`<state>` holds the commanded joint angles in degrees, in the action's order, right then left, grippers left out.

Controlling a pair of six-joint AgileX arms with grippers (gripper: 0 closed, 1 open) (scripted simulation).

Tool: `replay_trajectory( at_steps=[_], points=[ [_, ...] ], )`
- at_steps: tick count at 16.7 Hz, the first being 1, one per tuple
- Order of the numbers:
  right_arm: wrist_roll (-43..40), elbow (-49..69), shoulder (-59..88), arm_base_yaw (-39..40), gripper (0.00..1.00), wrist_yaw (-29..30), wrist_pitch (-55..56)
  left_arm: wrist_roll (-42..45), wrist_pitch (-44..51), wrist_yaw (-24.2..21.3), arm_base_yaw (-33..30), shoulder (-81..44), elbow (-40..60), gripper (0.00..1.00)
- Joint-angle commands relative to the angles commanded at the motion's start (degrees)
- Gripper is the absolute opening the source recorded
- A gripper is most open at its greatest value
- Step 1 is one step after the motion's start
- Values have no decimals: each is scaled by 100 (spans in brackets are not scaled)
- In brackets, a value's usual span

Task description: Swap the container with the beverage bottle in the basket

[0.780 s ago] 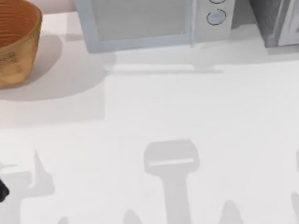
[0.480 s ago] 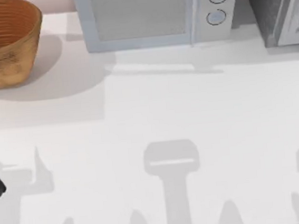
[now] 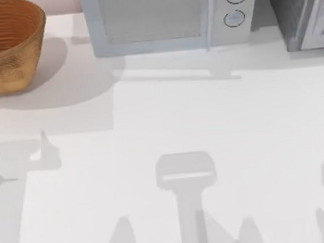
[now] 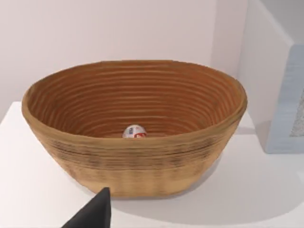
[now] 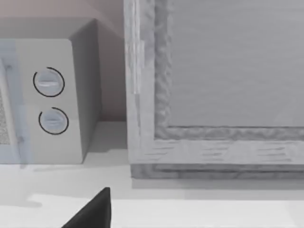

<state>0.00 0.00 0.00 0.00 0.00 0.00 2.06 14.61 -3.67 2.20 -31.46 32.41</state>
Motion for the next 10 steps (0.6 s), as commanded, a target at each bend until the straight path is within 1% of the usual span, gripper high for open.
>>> replay_trajectory(
  at_steps=[4,10],
  points=[
    [0,0,0,0,100,0,0,111,1042,-267,141,-2194,2124,100],
    [0,0,0,0,100,0,0,276,2765,-677,392,-5802,5562,100]
  ],
)
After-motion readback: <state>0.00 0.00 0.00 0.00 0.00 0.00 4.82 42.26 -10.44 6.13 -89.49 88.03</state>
